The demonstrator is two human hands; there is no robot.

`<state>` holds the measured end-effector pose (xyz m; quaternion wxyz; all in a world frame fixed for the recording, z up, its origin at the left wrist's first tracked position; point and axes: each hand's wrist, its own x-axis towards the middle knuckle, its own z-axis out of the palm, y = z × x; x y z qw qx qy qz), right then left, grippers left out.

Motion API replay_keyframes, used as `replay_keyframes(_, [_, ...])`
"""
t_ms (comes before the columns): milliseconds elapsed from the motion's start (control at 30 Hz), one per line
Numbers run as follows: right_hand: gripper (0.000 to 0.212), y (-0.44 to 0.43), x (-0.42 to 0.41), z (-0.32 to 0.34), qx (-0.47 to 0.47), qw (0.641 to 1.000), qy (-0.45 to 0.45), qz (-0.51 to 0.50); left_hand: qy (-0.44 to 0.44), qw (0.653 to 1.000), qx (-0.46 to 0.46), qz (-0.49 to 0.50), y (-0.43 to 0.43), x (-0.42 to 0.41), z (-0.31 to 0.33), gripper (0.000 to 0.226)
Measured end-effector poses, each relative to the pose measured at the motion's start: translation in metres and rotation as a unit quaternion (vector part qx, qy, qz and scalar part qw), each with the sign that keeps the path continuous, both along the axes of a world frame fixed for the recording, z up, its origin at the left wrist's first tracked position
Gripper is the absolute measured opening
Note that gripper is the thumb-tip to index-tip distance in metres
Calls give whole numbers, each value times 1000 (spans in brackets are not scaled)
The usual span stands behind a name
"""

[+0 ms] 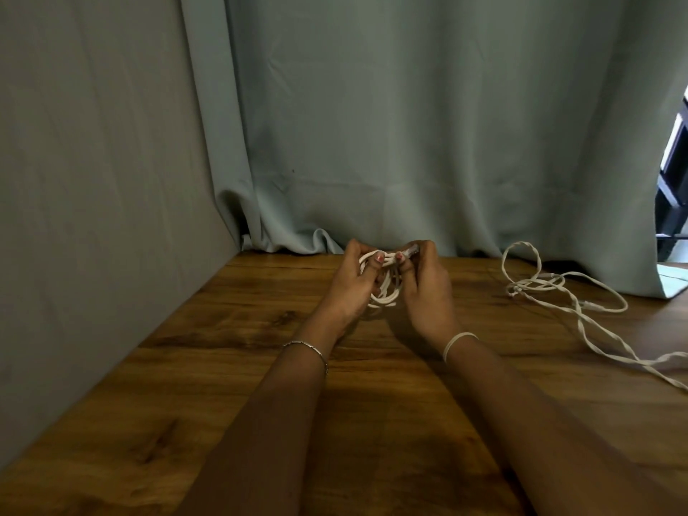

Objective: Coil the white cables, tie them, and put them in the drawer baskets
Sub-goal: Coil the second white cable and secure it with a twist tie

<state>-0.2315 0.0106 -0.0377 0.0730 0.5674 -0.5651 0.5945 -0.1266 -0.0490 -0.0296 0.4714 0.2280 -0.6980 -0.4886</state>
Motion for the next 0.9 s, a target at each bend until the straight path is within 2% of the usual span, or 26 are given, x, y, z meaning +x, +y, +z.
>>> replay_keyframes(200, [7, 0, 1, 4, -22, 997, -73, 25, 14, 999, 15, -29, 6, 0, 4, 8])
replay_keyframes(367, [6, -4, -3, 6, -28, 992, -121, 23, -17, 998, 29, -61, 8, 3, 5, 13])
replay_keyframes(533, [15, -4, 0, 6, 6, 982, -181, 43, -35, 996, 40, -70, 9, 3, 4, 11])
replay_keyframes(633, [18, -10, -3, 3, 36, 963, -257, 78, -58, 997, 7, -40, 7, 3, 2, 9])
replay_keyframes(733, [19, -10, -6, 3, 42, 921, -362, 137, -77, 996, -39, -5, 7, 2, -1, 8])
replay_keyframes(800, [17, -9, -7, 4, 32, 911, -387, 141, -101, 992, -69, 23, 8, 0, -3, 14])
replay_keyframes(900, [14, -7, -8, 5, 10, 919, -374, 125, -143, 979, -131, 63, 13, -1, -4, 23])
